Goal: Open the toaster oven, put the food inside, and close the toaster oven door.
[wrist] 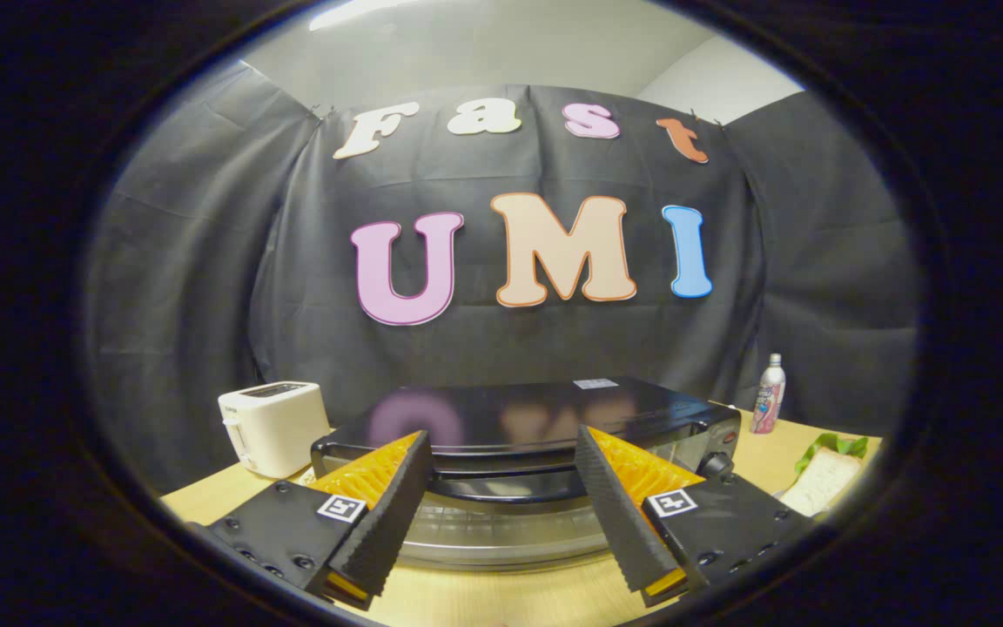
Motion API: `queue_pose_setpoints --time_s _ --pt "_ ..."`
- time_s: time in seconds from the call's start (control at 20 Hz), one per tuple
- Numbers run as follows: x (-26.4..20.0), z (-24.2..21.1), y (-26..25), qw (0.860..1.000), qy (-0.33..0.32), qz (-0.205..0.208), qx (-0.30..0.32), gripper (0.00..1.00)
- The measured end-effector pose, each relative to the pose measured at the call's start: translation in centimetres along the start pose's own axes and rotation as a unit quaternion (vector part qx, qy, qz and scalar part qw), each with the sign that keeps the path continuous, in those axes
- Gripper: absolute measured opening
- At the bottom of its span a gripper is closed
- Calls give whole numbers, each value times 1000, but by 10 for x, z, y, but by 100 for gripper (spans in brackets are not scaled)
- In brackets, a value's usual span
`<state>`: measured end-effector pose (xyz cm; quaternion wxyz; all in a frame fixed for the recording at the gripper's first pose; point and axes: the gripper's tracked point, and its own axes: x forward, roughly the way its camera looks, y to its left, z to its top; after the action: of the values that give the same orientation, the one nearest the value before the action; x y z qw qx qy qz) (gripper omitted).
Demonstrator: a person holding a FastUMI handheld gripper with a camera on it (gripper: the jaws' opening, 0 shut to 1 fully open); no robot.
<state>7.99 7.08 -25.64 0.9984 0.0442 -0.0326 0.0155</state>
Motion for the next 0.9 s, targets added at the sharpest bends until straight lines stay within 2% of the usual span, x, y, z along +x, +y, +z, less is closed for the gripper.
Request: queue_pose_setpoints --time_s 0.3,0.6,0.9 --pt "-51 -13 -9 1000 14 -13 22 100" --pt "-100 -45 -18 996 66 -39 50 100" --pt "-127 -80 -26 989 127 -56 59 100"
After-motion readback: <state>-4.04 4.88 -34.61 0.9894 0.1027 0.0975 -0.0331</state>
